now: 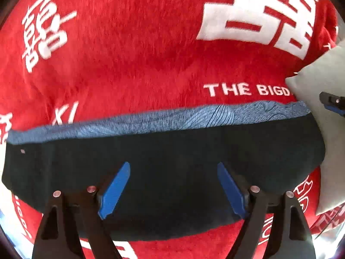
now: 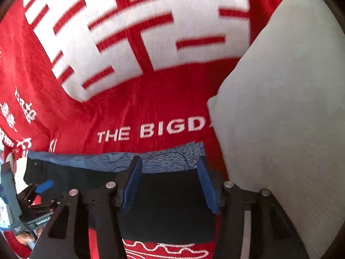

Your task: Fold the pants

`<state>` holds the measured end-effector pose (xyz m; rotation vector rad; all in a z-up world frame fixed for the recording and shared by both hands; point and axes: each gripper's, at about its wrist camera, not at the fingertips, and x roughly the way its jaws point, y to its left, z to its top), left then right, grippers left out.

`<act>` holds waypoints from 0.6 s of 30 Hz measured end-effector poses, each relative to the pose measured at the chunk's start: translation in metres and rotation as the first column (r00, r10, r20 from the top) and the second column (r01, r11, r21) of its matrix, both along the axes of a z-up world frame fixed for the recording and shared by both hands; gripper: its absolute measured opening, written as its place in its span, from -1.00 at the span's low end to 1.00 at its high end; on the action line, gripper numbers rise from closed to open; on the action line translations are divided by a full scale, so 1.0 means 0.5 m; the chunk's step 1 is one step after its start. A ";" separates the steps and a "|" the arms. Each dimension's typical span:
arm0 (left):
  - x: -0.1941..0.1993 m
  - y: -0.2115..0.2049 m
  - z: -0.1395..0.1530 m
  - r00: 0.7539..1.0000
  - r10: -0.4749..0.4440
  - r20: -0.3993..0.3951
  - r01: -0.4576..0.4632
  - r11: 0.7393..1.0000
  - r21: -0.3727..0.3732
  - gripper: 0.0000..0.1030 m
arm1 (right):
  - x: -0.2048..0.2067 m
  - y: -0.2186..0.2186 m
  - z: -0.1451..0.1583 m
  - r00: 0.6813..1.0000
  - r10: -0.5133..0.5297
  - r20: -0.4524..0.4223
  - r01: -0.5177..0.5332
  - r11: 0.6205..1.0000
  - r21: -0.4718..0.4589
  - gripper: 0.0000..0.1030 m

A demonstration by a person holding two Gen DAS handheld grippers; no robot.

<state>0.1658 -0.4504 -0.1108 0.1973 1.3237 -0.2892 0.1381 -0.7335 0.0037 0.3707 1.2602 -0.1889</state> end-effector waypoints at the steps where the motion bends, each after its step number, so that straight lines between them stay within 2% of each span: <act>1: 0.005 0.001 0.000 1.000 -0.001 0.005 0.001 1.000 0.017 0.63 | -0.006 0.004 0.009 1.000 0.002 0.015 -0.002 1.000 0.010 0.09; 2: 0.011 -0.001 -0.004 1.000 0.003 0.010 -0.003 0.999 0.033 0.63 | -0.008 0.010 0.009 1.000 0.007 0.014 -0.007 1.000 0.014 0.03; 3: 0.017 0.000 -0.008 1.000 0.005 0.015 -0.006 0.999 0.048 0.63 | -0.009 0.016 0.004 1.000 0.018 0.002 -0.018 1.000 0.012 -0.24; 4: 0.026 0.000 -0.016 1.000 0.005 0.025 -0.007 0.997 0.072 0.63 | -0.005 0.029 -0.015 0.998 0.042 -0.035 -0.043 0.999 -0.004 -0.35; 7: 0.036 0.007 -0.041 0.999 0.009 0.044 -0.015 0.990 0.138 0.63 | 0.004 0.048 -0.080 0.990 0.061 -0.126 -0.069 0.996 -0.059 -0.35; 10: 0.044 0.026 -0.088 0.999 0.034 0.010 -0.035 0.985 0.168 0.64 | -0.005 0.039 -0.147 0.980 0.023 -0.196 -0.047 0.992 -0.118 -0.36; 12: 0.049 0.032 -0.106 0.999 0.039 0.010 -0.040 0.987 0.155 0.73 | -0.009 0.038 -0.156 0.988 0.027 -0.154 -0.048 0.989 -0.137 -0.36; 13: 0.052 0.034 -0.109 0.999 0.046 0.026 -0.049 0.986 0.157 0.86 | -0.006 0.045 -0.155 0.988 0.045 -0.149 -0.070 0.984 -0.166 -0.36; 15: 0.059 0.038 -0.114 0.998 0.051 0.029 -0.055 0.986 0.159 0.90 | 0.001 0.060 -0.157 0.984 0.075 -0.160 -0.109 0.970 -0.219 -0.35; 18: 0.065 0.048 -0.111 0.997 0.071 0.005 -0.071 0.986 0.149 0.90 | 0.006 0.059 -0.156 0.984 0.068 -0.167 -0.104 0.969 -0.222 -0.33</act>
